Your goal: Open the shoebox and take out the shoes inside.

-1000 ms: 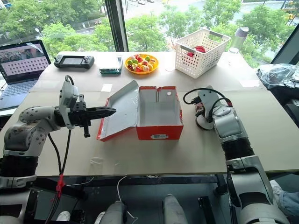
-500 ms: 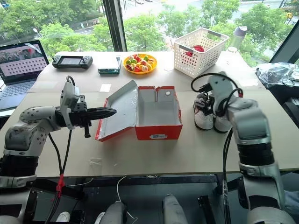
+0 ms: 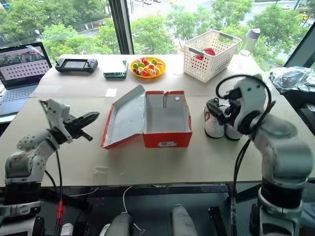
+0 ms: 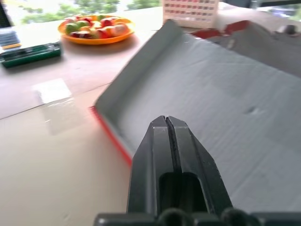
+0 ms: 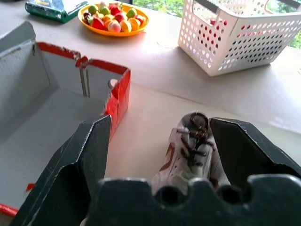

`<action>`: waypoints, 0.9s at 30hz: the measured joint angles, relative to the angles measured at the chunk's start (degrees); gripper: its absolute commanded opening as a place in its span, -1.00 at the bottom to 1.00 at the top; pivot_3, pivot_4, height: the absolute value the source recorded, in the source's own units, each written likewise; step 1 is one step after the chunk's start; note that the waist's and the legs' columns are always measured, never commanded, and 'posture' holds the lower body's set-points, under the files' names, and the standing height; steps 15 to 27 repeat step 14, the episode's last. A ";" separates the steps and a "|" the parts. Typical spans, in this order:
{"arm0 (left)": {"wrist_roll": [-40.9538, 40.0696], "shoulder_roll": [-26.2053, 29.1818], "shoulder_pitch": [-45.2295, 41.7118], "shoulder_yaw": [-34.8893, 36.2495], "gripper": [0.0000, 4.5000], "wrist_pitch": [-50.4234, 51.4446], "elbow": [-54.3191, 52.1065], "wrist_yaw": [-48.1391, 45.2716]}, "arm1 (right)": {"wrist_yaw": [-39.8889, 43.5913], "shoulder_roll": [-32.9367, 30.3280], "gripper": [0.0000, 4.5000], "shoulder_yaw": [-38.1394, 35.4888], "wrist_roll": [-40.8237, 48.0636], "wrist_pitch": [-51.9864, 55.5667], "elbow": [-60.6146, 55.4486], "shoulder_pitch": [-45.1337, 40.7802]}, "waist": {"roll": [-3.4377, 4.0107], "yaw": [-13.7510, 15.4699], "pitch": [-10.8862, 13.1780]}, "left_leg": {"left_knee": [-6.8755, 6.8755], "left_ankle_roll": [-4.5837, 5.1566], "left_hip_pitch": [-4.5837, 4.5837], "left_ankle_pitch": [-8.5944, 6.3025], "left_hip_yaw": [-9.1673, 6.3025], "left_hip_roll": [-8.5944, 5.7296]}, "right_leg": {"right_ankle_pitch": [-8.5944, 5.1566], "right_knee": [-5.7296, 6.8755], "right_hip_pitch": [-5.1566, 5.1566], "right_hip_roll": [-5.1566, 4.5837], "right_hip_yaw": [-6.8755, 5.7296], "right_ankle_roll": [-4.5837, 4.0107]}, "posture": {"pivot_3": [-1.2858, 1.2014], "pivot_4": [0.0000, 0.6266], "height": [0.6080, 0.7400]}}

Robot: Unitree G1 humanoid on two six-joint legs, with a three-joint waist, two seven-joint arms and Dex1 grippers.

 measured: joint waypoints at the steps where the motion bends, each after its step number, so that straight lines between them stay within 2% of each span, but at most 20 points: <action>1: 1.07 -0.78 0.96 1.53 -1.00 -0.28 -0.34 3.42 | -1.03 0.01 0.77 0.24 -1.32 -2.05 0.03 2.07 | 0.00 0.17 0.00 | 0.05 -0.01 0.00 0.00 0.01 -0.01 | 0.02 -0.01 0.01 -0.01 0.01 0.02 | 0.03 -0.52 0.29; 4: 2.06 -5.40 3.98 7.56 -1.00 -2.02 -2.30 13.62 | -4.10 1.74 0.77 -0.67 -3.68 -9.47 0.76 7.08 | -0.04 0.62 -0.03 | 0.05 -0.01 0.20 0.00 0.02 0.01 | 0.06 -0.03 0.21 0.00 -0.01 -0.02 | 0.03 -0.52 0.29; 9: 2.42 -7.72 7.22 10.73 -1.00 -2.48 -3.95 20.05 | -7.76 2.63 0.77 -2.16 -6.53 -18.67 6.10 11.19 | -0.06 0.98 -0.04 | 0.03 -0.02 0.55 0.00 0.00 0.03 | -0.11 -0.36 0.73 0.01 -0.09 -0.39 | 0.03 -0.52 0.29; 14: 2.51 -9.89 10.01 11.91 -1.00 -4.30 -3.65 22.94 | -11.25 5.21 0.77 -2.69 -8.21 -24.13 10.61 11.77 | -0.10 0.85 -0.06 | 0.03 -0.02 0.56 -0.01 0.01 0.03 | -0.09 -0.49 0.85 0.00 -0.08 -0.36 | 0.03 -0.52 0.29; 27: 2.51 -9.89 10.01 11.91 -1.00 -4.30 -3.65 22.94 | -11.25 5.21 0.77 -2.69 -8.21 -24.13 10.61 11.77 | -0.10 0.85 -0.06 | 0.03 -0.02 0.56 -0.01 0.01 0.03 | -0.09 -0.49 0.85 0.00 -0.08 -0.36 | 0.03 -0.52 0.29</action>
